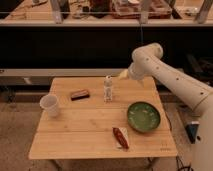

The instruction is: Place the bottle in the ceramic bowl

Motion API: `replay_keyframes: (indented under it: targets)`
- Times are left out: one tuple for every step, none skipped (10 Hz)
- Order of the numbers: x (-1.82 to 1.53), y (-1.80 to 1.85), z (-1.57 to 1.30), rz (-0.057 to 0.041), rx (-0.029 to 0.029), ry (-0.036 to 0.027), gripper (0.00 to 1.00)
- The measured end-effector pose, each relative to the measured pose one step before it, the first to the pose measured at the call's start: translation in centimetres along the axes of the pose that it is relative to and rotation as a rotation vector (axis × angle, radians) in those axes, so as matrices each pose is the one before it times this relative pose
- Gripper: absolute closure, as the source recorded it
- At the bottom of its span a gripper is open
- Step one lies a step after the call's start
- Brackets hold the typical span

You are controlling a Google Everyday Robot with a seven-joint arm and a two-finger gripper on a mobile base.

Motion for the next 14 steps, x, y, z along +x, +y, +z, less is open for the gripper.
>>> replay_keyframes:
  targets:
    - [1.429,-1.716,-1.446,-0.00890,0.02545,0.02942,0.20]
    - [0.428,-0.831,-0.644,-0.00210,0.01825,0.00480,0.20]
    - [-0.124,-1.357,-0.536,-0.00483,0.03308,-0.01421,0.20]
    - [-0.763,-2.057,-0.057,-0.02144,0.03706,-0.02839,0.20]
    - [-0.882,-1.668,0.350,-0.02813,0.02037,-0.02419,0.20]
    - [-0.714,-1.257,0.478,-0.03278,0.00694,-0.01378,0.20]
    - [-0.645,-1.249,0.735,-0.04785,-0.00168,-0.00706,0.20]
    - [-0.501,-0.920,0.970,-0.05110,-0.01407,-0.00408,0.20]
    - [-0.381,-0.524,0.959,-0.03446,-0.01241,-0.00520,0.20]
    - [-0.145,-0.366,0.737,-0.02282,-0.00856,-0.00051,0.20]
    - [-0.042,-0.301,0.820,-0.02471,-0.01087,0.00357,0.20]
    - [0.064,-0.225,0.682,-0.02047,-0.01021,0.00657,0.20]
    - [0.123,-0.113,0.742,-0.01888,-0.01403,0.00758,0.23]
    - [0.067,-0.054,0.757,-0.01523,-0.01322,0.00468,0.32]
